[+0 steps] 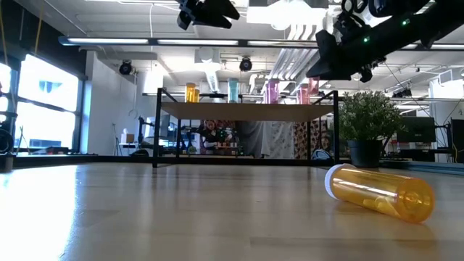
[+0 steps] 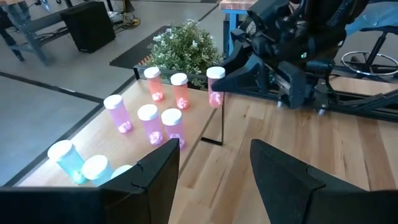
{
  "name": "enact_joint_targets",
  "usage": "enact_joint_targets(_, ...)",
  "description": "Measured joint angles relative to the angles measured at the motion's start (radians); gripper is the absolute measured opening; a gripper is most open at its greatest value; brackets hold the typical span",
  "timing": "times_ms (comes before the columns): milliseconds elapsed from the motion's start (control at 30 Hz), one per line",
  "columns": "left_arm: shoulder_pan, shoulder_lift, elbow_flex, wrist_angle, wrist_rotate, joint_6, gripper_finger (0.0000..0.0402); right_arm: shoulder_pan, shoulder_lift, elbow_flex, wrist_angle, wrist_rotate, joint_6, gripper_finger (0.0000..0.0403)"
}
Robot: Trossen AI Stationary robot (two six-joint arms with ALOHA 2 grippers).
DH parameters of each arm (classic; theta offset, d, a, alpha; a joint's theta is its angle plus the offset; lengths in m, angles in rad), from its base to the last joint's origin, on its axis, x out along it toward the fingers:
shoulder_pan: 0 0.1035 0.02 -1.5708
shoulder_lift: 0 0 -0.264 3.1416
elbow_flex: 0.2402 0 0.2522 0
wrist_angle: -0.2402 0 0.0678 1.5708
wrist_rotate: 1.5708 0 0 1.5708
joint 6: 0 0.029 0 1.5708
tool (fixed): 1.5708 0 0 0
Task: Pick and place medicine bottles onto shelf by color
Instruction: Put the pink pill bottle aligned with the other pink pill bottles
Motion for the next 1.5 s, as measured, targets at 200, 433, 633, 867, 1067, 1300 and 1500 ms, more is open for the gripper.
enact_joint_targets(200, 0.000, 0.000, 0.000, 0.000, -0.001, 0.000, 0.0186, -0.036, 0.041, 0.000, 0.029, -0.007, 0.020, 0.0097)
enact_joint_targets(433, 0.000, 0.000, 0.000, 0.000, -0.001, 0.000, 0.0186, -0.038, 0.087, 0.002, 0.064, -0.005, 0.018, 0.0097)
enact_joint_targets(633, 0.000, 0.001, 0.000, 0.000, -0.001, 0.000, 0.0186, -0.059, 0.114, 0.002, 0.066, -0.004, 0.018, 0.0097)
enact_joint_targets(867, 0.000, 0.001, 0.000, 0.000, 0.001, 0.007, 0.0186, -0.094, 0.121, 0.002, 0.078, -0.030, 0.018, 0.0097)
enact_joint_targets(1067, 0.000, 0.001, 0.000, 0.000, 0.003, 0.019, 0.0186, -0.114, 0.121, 0.003, 0.078, -0.058, 0.018, 0.0097)
enact_joint_targets(1300, 0.000, 0.001, 0.000, 0.000, 0.003, 0.018, 0.0186, -0.115, 0.121, 0.003, 0.074, -0.047, 0.018, 0.0097)
enact_joint_targets(1500, 0.000, 0.001, 0.000, 0.000, 0.003, 0.016, 0.0186, -0.115, 0.121, 0.003, 0.080, -0.044, 0.018, 0.0097)
